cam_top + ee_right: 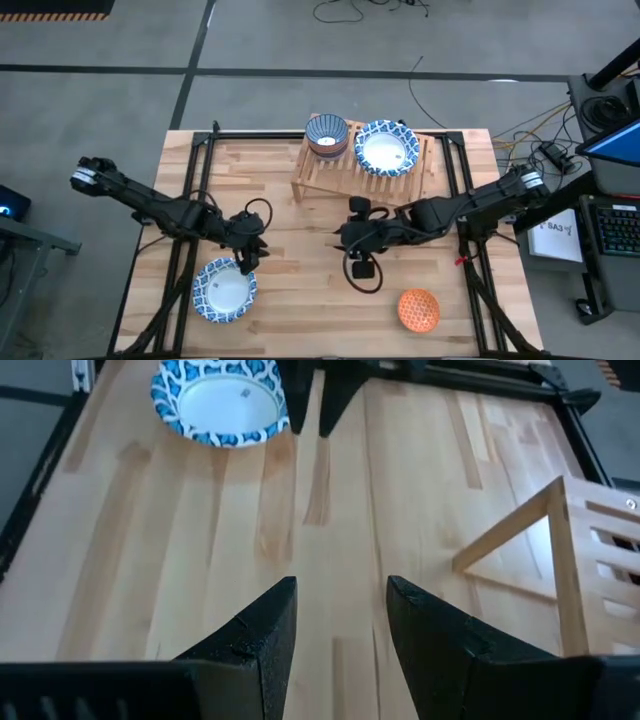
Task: Place and stack bowls onto a shelf
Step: Stack the orange pattern bowl on top of the blue pattern bowl
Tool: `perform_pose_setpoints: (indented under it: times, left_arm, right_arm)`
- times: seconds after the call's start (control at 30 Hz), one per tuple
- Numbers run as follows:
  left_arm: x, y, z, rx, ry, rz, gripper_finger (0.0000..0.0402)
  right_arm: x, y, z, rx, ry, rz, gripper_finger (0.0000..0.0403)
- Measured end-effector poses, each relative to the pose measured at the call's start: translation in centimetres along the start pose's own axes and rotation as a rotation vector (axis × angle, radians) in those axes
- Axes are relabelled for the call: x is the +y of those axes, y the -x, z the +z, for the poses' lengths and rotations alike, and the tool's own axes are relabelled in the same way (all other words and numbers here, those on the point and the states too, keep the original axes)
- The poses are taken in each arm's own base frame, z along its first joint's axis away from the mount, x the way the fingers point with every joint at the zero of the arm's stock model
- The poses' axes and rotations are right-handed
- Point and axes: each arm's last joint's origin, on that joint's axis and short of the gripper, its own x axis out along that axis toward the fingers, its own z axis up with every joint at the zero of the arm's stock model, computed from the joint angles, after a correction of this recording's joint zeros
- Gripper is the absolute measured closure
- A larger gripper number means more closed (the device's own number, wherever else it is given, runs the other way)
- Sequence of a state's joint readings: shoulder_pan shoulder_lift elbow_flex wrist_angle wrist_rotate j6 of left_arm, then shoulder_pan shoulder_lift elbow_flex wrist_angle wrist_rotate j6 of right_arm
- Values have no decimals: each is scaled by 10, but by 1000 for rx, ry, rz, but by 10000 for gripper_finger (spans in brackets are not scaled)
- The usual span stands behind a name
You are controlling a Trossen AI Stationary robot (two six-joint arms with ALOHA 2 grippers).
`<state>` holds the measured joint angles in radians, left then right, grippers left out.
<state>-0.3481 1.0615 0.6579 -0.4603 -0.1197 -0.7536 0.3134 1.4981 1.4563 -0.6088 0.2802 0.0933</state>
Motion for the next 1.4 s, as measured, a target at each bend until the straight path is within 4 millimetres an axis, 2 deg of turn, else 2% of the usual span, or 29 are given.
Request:
perform_pose_setpoints:
  times: [0.47,0.8,1.0,1.17,1.27,1.4]
  left_arm:
    - [1,0,1,-24,-1,23,283]
    - [4,1,5,-133,-61,143,283]
    - [5,1,7,-177,-111,194,283]
    - [5,2,9,-200,-139,216,283]
    - [2,5,12,-209,-165,210,283]
    - [-2,8,17,-224,-210,206,283]
  right_arm:
    - [0,0,-6,56,-4,-6,257]
    - [0,-4,-13,86,-107,-15,257]
    - [0,-3,-16,118,-247,-11,257]
    - [4,-2,-18,181,-436,105,257]
    - [13,1,-18,220,-558,203,257]
    - [34,5,-20,262,-685,245,257]
